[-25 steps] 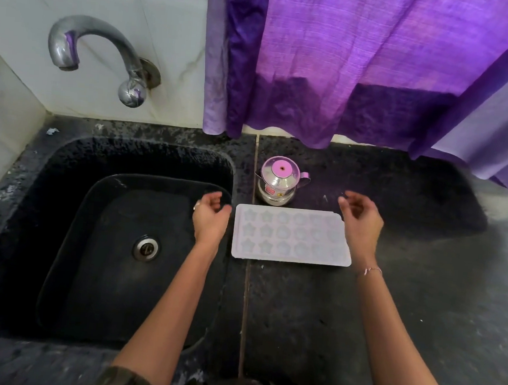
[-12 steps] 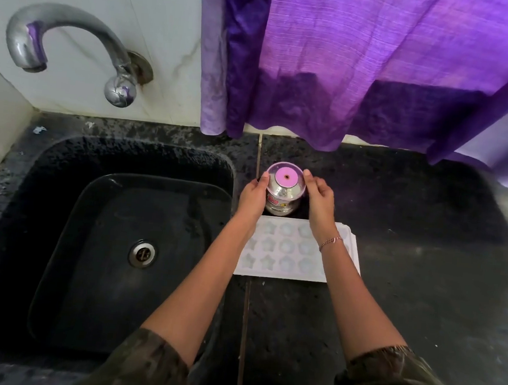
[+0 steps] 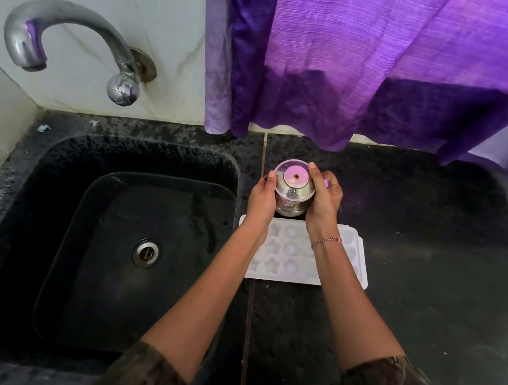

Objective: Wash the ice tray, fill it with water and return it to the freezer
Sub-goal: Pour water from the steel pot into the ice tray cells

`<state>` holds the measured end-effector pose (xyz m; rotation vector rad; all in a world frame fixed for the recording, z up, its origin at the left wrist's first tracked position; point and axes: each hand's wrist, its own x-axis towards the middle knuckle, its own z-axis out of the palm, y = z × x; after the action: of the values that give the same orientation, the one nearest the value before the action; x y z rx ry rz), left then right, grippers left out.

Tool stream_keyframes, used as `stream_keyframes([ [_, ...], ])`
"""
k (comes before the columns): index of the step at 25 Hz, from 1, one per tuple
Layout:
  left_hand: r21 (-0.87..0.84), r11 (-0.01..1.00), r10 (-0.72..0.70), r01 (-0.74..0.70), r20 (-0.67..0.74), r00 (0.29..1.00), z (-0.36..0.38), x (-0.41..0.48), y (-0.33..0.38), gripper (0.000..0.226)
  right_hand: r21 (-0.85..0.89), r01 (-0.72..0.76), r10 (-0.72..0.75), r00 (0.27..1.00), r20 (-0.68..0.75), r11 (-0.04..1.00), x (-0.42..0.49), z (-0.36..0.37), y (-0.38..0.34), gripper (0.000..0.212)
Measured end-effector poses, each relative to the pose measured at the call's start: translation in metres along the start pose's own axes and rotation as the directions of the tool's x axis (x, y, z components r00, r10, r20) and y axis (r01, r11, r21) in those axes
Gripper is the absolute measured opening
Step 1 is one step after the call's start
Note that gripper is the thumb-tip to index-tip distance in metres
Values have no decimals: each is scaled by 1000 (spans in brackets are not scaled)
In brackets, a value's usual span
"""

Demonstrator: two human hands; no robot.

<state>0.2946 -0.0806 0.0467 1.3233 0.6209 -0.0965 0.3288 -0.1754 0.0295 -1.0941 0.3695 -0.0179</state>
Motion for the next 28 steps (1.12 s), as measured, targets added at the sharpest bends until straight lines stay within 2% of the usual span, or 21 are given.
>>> stream_keyframes([
  [5,-42,998,41,-40,41,998,-2,-13,14,32,71,81,-78,996,-33,994,-16,5,-16,49],
  [9,-102,994,41,-27,143,989,-16,-22,16,38,91,94,-92,995,-27,991,-33,5,-26,51],
  [11,-113,993,26,-19,59,998,-33,-24,14,38,56,96,-95,995,-23,994,-40,2,-28,53],
  [12,-60,998,23,-25,-37,999,-43,-22,8,35,29,100,-99,995,-25,995,-44,0,-30,54],
  [14,180,984,36,3,-215,976,-68,-16,-10,25,-22,107,-108,994,-21,994,-51,-5,-32,54],
  [16,353,931,-3,97,-258,966,-86,-18,-27,25,-78,116,-117,993,-9,990,-57,-10,-33,53],
  [17,364,922,-44,130,-237,971,-92,-19,-34,27,-109,126,-128,992,-5,986,-58,-12,-33,53],
  [20,294,938,-140,183,-160,977,-98,-27,-43,25,-214,168,-172,985,2,962,-64,-15,-34,54],
  [28,180,961,-194,209,-96,976,-98,-34,-39,21,-339,247,-242,969,57,908,-69,-16,-38,54],
])
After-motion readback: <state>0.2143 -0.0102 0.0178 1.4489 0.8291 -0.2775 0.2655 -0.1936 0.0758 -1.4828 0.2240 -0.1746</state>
